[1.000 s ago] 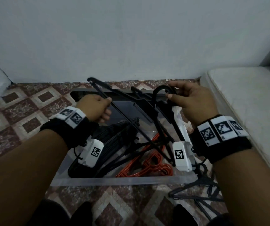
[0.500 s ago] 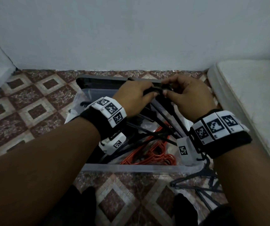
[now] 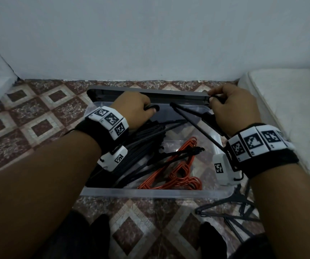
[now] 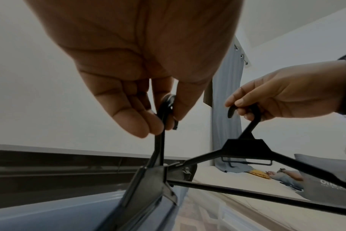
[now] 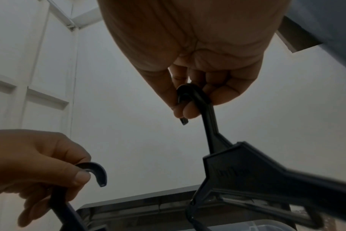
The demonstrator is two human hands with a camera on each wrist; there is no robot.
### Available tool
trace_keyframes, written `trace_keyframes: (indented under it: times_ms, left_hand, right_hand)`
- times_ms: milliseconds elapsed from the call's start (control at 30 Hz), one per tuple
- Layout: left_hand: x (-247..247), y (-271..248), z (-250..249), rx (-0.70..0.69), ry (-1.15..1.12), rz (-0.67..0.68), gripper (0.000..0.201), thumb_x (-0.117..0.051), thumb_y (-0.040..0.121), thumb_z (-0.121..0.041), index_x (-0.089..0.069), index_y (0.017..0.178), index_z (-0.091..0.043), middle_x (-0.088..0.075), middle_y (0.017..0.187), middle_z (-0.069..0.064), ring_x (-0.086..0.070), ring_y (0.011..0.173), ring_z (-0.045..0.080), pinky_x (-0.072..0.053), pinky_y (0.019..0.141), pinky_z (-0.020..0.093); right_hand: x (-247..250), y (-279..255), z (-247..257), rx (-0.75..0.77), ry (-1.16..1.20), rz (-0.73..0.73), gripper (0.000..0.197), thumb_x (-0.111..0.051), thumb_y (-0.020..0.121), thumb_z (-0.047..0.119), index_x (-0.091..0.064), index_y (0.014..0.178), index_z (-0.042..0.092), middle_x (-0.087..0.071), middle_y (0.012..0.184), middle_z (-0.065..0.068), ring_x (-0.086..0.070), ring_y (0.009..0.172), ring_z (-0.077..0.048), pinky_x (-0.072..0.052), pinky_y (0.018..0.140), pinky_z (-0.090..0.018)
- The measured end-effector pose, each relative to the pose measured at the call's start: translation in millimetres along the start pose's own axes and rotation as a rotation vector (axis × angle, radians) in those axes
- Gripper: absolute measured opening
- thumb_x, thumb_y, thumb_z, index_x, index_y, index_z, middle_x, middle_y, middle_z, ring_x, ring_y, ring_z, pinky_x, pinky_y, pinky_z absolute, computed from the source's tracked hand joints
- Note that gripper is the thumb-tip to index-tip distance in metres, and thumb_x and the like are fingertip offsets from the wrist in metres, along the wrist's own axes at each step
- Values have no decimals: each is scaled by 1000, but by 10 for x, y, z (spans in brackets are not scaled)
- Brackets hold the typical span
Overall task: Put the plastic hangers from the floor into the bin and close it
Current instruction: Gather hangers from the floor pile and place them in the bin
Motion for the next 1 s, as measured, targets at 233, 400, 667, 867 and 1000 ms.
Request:
trace_keyframes:
  times_ms: [233, 400, 667, 867, 1000]
  left_hand:
    - [-164, -123, -292, 125, -214, -42, 16, -56, 85, -31, -52, 84, -15, -55, 71, -1, -52, 62, 15, -30, 47, 24]
    - [-97, -232, -593, 119, -521, -148, 20, -62, 82, -30, -53, 99, -27, -60, 68, -8, -65, 62, 11, -53, 56, 30]
    - [-93, -346, -907, -41, -726, -77, 23, -63, 86, -24, -59, 109, -28, -61, 65, -9, -57, 52, 3, -46, 51, 22]
    - [-120, -328, -837, -92, -898, 26, 26, -63, 88, -20, -59, 112, -28, -70, 79, -1, -70, 66, 17, -58, 66, 36]
    - [-397, -284, -614, -49, -486, 244, 12, -61, 90, -29, -66, 85, -19, -69, 65, -4, -64, 57, 8, -56, 66, 30]
  right_hand:
    - [-300, -118, 110, -44, 93, 259, 19, -59, 92, 24, -68, 109, 23, -73, 98, 0, -68, 88, -18, -55, 85, -33]
    - [-510, -276, 305, 5, 106, 476, 23, -58, 95, 29, -66, 116, 23, -72, 95, 3, -66, 75, -1, -50, 66, -16]
    - [-480, -351, 335, -63, 263, 590, 17, -60, 92, 33, -70, 98, 20, -73, 92, -6, -69, 86, -24, -56, 77, -42]
    - [-396, -291, 207, -93, 232, 560, 24, -70, 85, 22, -65, 108, 28, -74, 83, -1, -71, 77, -17, -54, 72, -34]
    - [-285, -175, 85, -94, 106, 440, 12, -58, 91, 17, -60, 97, 27, -68, 97, -3, -67, 82, -20, -52, 66, -26]
Point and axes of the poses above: each hand's wrist, its own y-axis towards the middle knuckle, its own x-axis out of the back of the hand, z = x × y, the point moved 9 cm from there along y, towards the middle knuckle
